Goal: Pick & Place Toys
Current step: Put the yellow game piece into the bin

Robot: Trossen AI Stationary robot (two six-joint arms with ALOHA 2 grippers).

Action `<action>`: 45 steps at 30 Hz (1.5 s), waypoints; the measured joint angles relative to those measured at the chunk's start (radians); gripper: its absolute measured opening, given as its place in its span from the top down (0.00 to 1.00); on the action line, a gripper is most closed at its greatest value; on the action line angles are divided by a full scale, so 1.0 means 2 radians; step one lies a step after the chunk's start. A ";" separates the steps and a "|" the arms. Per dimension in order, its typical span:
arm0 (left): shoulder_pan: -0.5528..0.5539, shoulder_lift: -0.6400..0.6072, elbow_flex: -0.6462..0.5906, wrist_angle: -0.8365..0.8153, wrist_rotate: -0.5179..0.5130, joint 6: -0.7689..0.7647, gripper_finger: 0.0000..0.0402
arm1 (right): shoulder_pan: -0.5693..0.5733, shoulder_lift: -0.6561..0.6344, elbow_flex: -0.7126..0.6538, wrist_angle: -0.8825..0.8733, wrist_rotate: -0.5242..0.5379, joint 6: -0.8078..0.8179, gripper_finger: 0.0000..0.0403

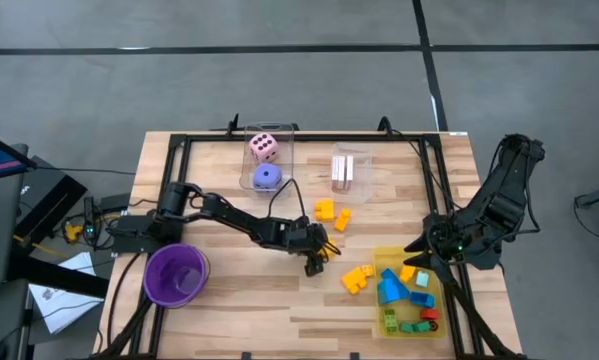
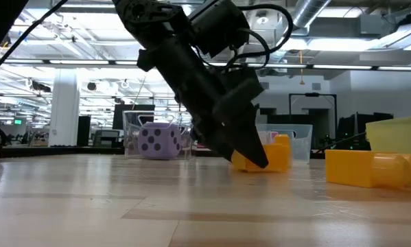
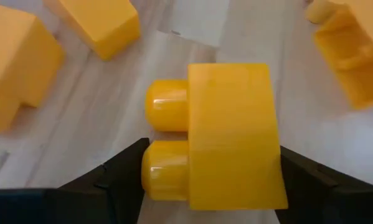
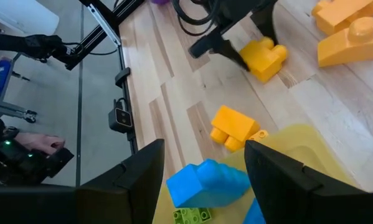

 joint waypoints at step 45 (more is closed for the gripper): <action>0.077 -0.201 0.000 0.149 0.388 -0.171 0.33 | -0.299 0.143 0.154 0.191 -0.178 -0.617 0.38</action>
